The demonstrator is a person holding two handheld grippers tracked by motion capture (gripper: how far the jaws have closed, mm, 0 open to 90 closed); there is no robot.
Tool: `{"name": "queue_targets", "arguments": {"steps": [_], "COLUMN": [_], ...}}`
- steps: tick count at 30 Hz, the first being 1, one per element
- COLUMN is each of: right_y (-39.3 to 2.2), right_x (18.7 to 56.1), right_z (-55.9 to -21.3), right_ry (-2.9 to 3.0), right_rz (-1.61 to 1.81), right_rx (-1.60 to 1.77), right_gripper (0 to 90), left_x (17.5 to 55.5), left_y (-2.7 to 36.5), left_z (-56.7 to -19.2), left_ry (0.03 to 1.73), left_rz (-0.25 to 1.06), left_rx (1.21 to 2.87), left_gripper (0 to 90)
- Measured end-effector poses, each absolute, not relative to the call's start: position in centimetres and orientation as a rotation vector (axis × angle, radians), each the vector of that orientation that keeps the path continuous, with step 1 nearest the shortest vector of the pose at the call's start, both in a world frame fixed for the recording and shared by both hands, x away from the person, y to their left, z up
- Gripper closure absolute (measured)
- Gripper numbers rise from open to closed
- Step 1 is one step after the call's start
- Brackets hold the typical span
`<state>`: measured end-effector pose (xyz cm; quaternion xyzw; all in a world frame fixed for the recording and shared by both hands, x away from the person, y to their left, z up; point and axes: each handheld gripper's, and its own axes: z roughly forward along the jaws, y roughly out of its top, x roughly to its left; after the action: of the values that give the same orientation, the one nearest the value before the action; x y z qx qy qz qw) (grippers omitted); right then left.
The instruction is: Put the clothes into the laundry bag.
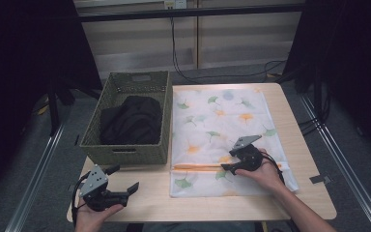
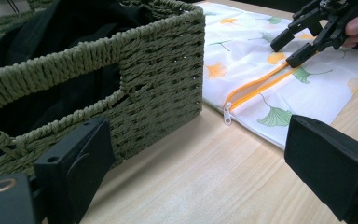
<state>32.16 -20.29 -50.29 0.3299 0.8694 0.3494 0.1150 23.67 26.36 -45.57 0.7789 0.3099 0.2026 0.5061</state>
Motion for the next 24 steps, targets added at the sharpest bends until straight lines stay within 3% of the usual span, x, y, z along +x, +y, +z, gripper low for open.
{"name": "queue_targets", "arguments": {"steps": [6,13,17,24], "right_y": [-20.4,-21.6,-21.8,-21.6], "right_x": [32.5,33.5,33.7,33.6], "right_z": [-49.9,-49.9,-49.9,-50.0], "right_ry": [2.543,2.523,2.521,2.523], "right_rz": [0.985,1.006,1.023,1.020], "right_rx": [1.008,1.076,1.080,1.027], "right_gripper": [48.7,77.8,83.4,84.5], "left_x": [23.4,23.5,23.7,24.0], "left_y": [26.5,26.8,27.0,27.0], "left_z": [-45.2,-45.3,-45.4,-45.4], "left_ry": [0.741,0.758,0.772,0.775], "left_rz": [0.503,0.482,0.483,0.480], "left_rx": [1.857,1.844,1.855,1.864], "left_gripper": [10.2,10.1,10.1,10.1]}}
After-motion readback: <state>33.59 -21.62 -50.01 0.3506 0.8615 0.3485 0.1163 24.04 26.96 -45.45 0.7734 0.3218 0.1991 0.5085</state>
